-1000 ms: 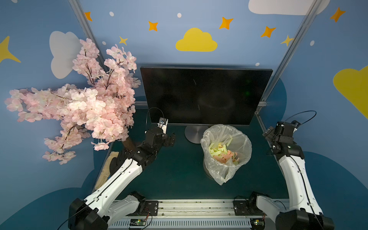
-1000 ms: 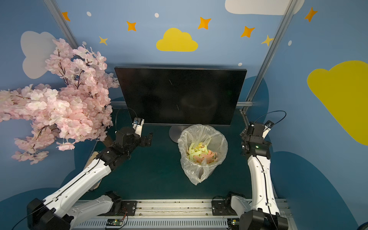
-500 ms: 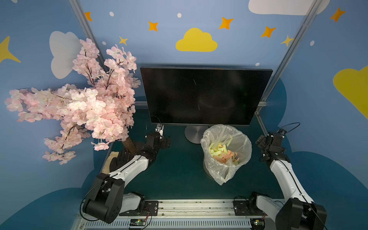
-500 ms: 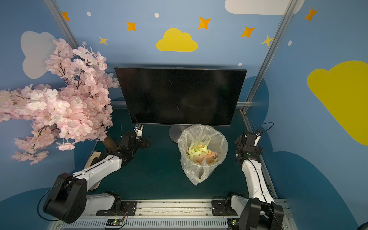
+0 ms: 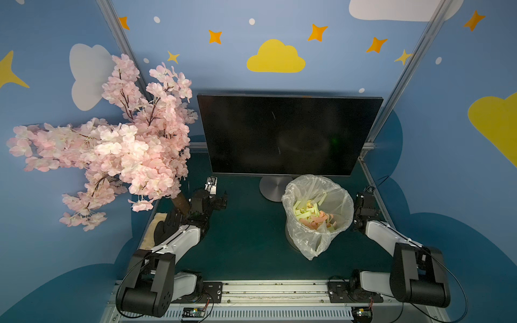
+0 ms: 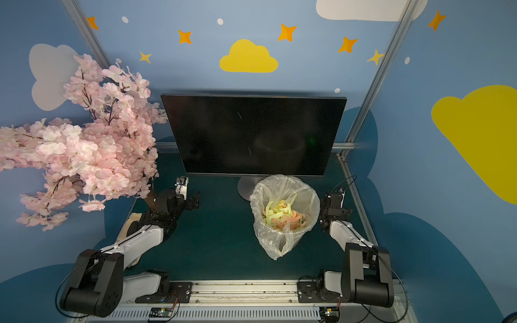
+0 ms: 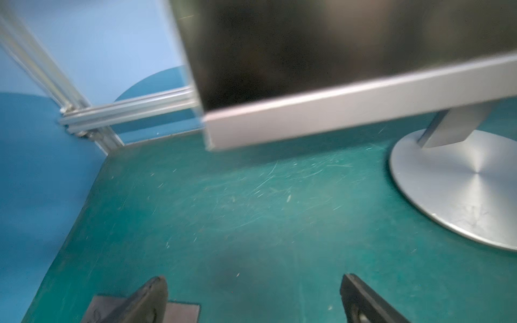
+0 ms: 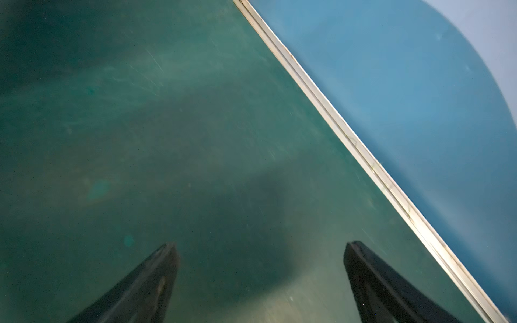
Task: Remove the sticky note from the monitor
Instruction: Reset both arms
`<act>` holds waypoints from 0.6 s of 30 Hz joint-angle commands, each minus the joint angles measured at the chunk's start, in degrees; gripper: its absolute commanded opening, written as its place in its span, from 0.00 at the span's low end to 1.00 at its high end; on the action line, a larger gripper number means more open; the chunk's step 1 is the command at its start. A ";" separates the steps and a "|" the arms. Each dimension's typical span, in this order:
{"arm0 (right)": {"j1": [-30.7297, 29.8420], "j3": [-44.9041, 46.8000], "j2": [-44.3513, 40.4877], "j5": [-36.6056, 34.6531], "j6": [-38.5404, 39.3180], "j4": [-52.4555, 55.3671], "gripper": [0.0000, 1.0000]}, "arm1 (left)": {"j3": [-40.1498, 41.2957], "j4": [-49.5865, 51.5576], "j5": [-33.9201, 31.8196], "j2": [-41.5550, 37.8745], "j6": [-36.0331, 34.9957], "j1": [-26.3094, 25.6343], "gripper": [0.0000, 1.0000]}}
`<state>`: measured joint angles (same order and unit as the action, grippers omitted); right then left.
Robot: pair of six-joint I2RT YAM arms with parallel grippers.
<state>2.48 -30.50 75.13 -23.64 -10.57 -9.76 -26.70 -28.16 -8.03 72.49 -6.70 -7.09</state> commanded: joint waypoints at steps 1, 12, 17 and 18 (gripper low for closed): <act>0.18 -0.48 1.33 3.79 3.41 -7.10 0.98 | 2.64 -6.02 5.27 2.02 -0.54 0.24 1.00; -0.36 4.45 -2.20 11.15 5.28 -13.65 0.96 | 5.24 -24.20 6.44 17.00 -0.44 0.94 1.00; -3.16 5.91 2.57 13.72 5.88 -21.81 0.93 | 4.90 -23.53 7.11 17.26 0.30 1.82 0.99; -4.47 6.84 4.88 12.04 7.20 -26.03 0.92 | 4.96 -23.56 7.19 17.24 0.29 1.82 0.99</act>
<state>0.89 -25.43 76.09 -12.16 -5.39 -25.76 -20.97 -48.40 -2.02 89.82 -7.05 -5.48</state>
